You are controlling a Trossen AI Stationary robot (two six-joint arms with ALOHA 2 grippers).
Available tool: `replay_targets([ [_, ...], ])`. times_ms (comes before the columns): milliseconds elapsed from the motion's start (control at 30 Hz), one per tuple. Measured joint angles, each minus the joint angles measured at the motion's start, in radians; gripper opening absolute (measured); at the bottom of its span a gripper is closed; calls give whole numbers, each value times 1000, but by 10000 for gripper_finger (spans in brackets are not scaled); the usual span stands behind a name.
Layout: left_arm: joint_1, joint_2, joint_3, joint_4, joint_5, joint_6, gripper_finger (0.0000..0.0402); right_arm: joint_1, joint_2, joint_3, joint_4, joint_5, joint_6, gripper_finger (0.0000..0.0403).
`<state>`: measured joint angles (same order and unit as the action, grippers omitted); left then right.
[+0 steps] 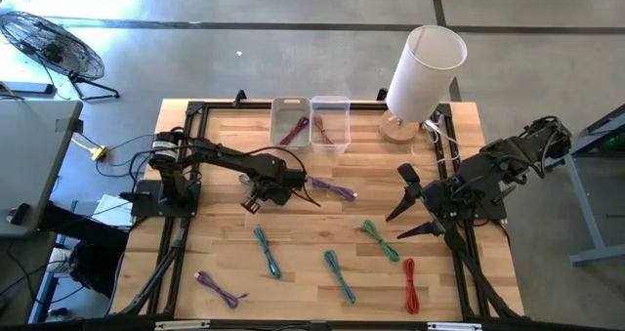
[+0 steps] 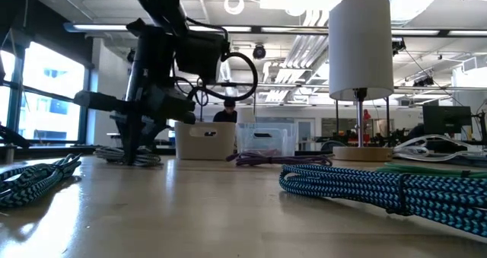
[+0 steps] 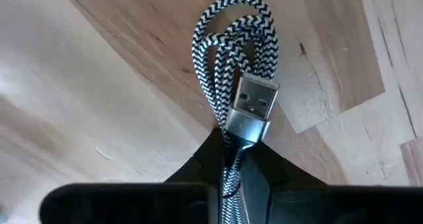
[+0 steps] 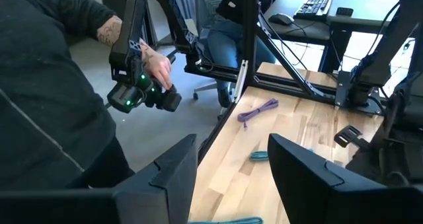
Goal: Pick & Place USB Port
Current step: Put the black and white USB cable into the gray bin
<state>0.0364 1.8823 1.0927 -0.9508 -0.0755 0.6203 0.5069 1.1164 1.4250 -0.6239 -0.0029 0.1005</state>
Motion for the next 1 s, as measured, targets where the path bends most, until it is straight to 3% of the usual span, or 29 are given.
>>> replay_targets([
  [200,-6,1,75,-104,-1,-75,23,0,0,0,0,0,0,175],
  [267,-14,-1,118,-243,-9,-75,20,0,0,0,0,0,0,173],
  [433,-32,-38,289,-484,-107,-120,20,0,0,0,0,-47,0,159],
  [600,-38,-103,483,-564,-141,-195,20,0,0,0,0,-86,-3,142],
  [833,-2,-211,741,-408,-198,-282,20,0,0,0,1,-79,-44,134],
  [1000,71,-309,794,-203,-237,-331,20,0,0,0,4,-77,-59,135],
])
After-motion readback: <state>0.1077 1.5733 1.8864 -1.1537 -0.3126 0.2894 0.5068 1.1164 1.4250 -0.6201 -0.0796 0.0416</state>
